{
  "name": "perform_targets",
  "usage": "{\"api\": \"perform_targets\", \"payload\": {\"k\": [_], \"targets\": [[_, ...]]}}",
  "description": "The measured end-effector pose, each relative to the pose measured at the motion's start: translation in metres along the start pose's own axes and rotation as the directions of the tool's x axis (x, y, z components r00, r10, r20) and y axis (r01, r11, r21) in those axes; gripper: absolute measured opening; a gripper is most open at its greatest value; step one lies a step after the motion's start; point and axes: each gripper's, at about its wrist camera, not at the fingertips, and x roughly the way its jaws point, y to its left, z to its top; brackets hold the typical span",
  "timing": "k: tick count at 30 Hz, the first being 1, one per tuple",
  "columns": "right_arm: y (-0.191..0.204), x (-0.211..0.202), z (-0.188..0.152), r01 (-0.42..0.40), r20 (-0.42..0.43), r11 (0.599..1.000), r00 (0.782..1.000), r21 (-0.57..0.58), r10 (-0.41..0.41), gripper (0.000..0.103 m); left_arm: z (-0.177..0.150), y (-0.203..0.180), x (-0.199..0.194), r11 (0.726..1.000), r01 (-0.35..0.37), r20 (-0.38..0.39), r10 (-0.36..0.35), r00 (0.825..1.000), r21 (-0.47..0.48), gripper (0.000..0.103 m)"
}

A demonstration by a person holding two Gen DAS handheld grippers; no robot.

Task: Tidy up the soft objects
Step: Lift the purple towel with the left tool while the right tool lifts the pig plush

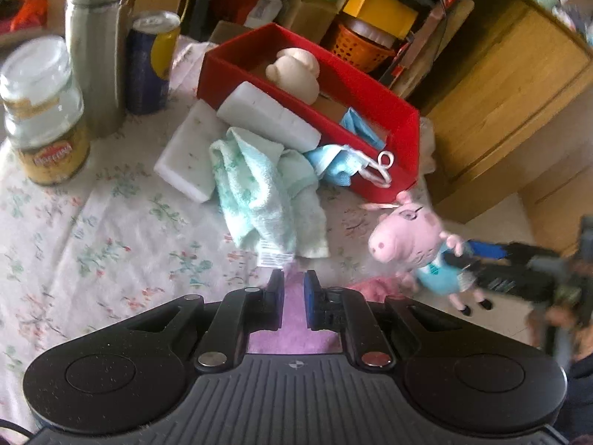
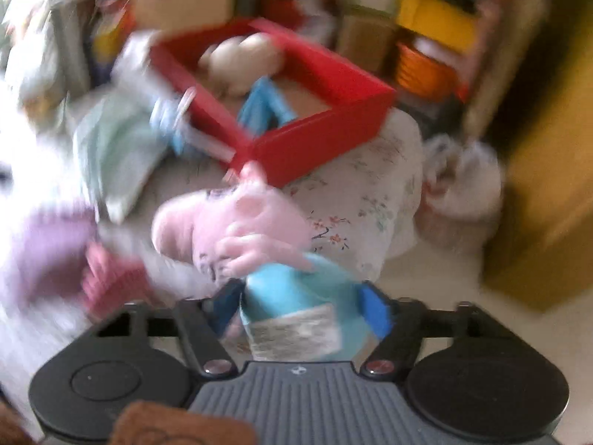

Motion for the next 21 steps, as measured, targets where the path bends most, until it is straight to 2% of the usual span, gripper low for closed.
{"api": "perform_targets", "payload": {"k": [1, 2, 3, 4, 5, 6, 7, 8, 11, 12, 13, 14, 15, 16, 17, 18, 21], "targets": [[-0.004, -0.003, 0.0, -0.014, 0.004, 0.999, 1.0, 0.03, 0.014, 0.029, -0.003, -0.002, 0.001, 1.0, 0.006, -0.015, -0.006, 1.0, 0.021, 0.01], [-0.003, -0.006, -0.003, -0.023, 0.006, 0.999, 1.0, 0.028, 0.023, 0.029, -0.006, -0.004, 0.005, 0.999, 0.038, -0.046, -0.037, 0.998, 0.039, 0.019], [0.001, -0.007, -0.004, -0.025, 0.008, 1.0, 1.0, -0.004, 0.025, 0.032, -0.009, -0.008, 0.01, 0.997, 0.055, -0.067, -0.051, 0.996, 0.049, 0.034], [0.008, -0.006, -0.004, -0.014, 0.014, 0.999, 1.0, -0.04, 0.014, 0.037, -0.013, -0.013, 0.017, 0.996, 0.046, -0.088, -0.04, 0.995, 0.071, 0.044], [0.013, -0.002, -0.004, -0.002, 0.009, 0.997, 1.0, -0.082, 0.002, 0.041, -0.016, -0.019, 0.023, 0.995, 0.016, -0.093, -0.006, 0.996, 0.103, 0.063], [0.018, 0.007, -0.002, 0.013, -0.011, 0.992, 1.0, -0.127, -0.014, 0.05, -0.019, -0.028, 0.031, 0.987, -0.032, -0.094, 0.047, 0.994, 0.159, 0.071], [0.023, 0.016, -0.001, 0.026, -0.027, 0.985, 0.999, -0.168, -0.031, 0.059, -0.023, -0.035, 0.039, 0.974, -0.074, -0.095, 0.096, 0.991, 0.213, 0.073], [0.029, 0.023, -0.001, 0.041, -0.043, 0.976, 0.998, -0.212, -0.051, 0.063, -0.028, -0.041, 0.047, 0.959, -0.105, -0.1, 0.135, 0.986, 0.262, 0.076], [0.039, 0.043, -0.002, 0.081, -0.046, 0.941, 0.994, -0.328, -0.102, 0.068, -0.043, -0.051, 0.071, 0.934, -0.11, -0.143, 0.166, 0.976, 0.339, 0.078], [0.042, 0.048, -0.003, 0.089, -0.039, 0.935, 0.993, -0.344, -0.109, 0.067, -0.049, -0.055, 0.08, 0.916, -0.128, -0.153, 0.199, 0.968, 0.381, 0.077], [0.044, 0.054, -0.004, 0.097, -0.046, 0.931, 0.992, -0.352, -0.121, 0.065, -0.056, -0.059, 0.091, 0.885, -0.177, -0.152, 0.265, 0.952, 0.431, 0.074], [0.045, 0.057, -0.004, 0.112, -0.047, 0.928, 0.989, -0.356, -0.138, 0.064, -0.061, -0.061, 0.093, 0.857, -0.211, -0.114, 0.296, 0.948, 0.471, 0.078], [0.045, 0.056, -0.001, 0.125, -0.047, 0.934, 0.988, -0.335, -0.149, 0.058, -0.062, -0.061, 0.092, 0.854, -0.213, -0.11, 0.297, 0.948, 0.475, 0.069], [0.042, 0.054, 0.001, 0.118, -0.057, 0.942, 0.988, -0.315, -0.143, 0.054, -0.058, -0.059, 0.09, 0.868, -0.214, -0.119, 0.295, 0.948, 0.448, 0.062], [0.038, 0.051, 0.003, 0.099, -0.065, 0.954, 0.99, -0.283, -0.122, 0.051, -0.054, -0.055, 0.086, 0.879, -0.241, -0.11, 0.31, 0.944, 0.413, 0.041], [0.031, 0.047, 0.004, 0.074, -0.077, 0.97, 0.993, -0.229, -0.094, 0.044, -0.05, -0.049, 0.082, 0.888, -0.258, -0.11, 0.32, 0.941, 0.382, 0.024], [0.018, 0.031, 0.006, -0.013, -0.085, 0.997, 0.996, -0.08, 0.006, 0.043, -0.04, -0.026, 0.07, 0.938, -0.232, -0.141, 0.273, 0.952, 0.257, 0.013]]}}
